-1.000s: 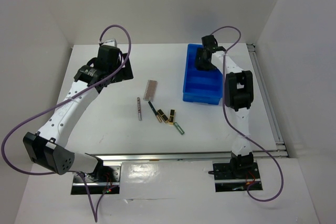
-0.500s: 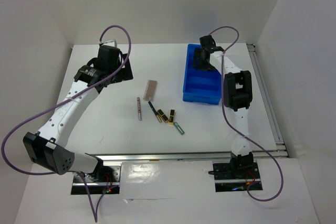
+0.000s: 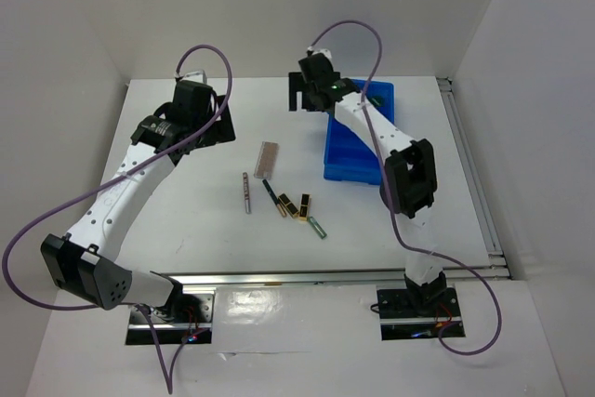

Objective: Organize the makeup

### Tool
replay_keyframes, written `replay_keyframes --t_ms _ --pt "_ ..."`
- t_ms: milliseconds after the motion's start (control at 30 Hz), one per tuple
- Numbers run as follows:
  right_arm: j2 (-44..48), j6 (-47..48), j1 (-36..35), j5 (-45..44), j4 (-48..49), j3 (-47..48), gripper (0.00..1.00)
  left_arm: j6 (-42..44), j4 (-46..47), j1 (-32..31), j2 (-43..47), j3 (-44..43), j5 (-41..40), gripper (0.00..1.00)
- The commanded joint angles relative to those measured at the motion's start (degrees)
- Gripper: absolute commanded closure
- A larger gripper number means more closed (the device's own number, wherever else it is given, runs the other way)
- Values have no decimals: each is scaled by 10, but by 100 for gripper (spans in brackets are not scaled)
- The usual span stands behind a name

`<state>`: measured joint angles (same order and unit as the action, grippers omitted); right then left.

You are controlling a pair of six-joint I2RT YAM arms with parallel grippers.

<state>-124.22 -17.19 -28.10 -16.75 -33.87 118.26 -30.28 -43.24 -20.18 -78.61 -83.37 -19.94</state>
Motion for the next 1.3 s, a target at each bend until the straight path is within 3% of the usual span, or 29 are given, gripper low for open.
replay_keyframes --t_ms 0,300,867,1067,1267 --pt "-24 -27 -34 27 -14 29 1 -7 9 -1 23 -5 -21 1" --pt "-102 -81 -94 126 -22 56 1 -47 16 -1 72 6 -82 1" --pt "-216 -73 -149 77 -83 123 1 -52 11 -1 88 29 -77 1" --pt "-253 -33 -156 2 -117 179 19 -52 11 -1 88 34 -71 1" --pt "-234 -6 -156 -23 -101 160 39 -52 11 -1 99 39 -71 1"
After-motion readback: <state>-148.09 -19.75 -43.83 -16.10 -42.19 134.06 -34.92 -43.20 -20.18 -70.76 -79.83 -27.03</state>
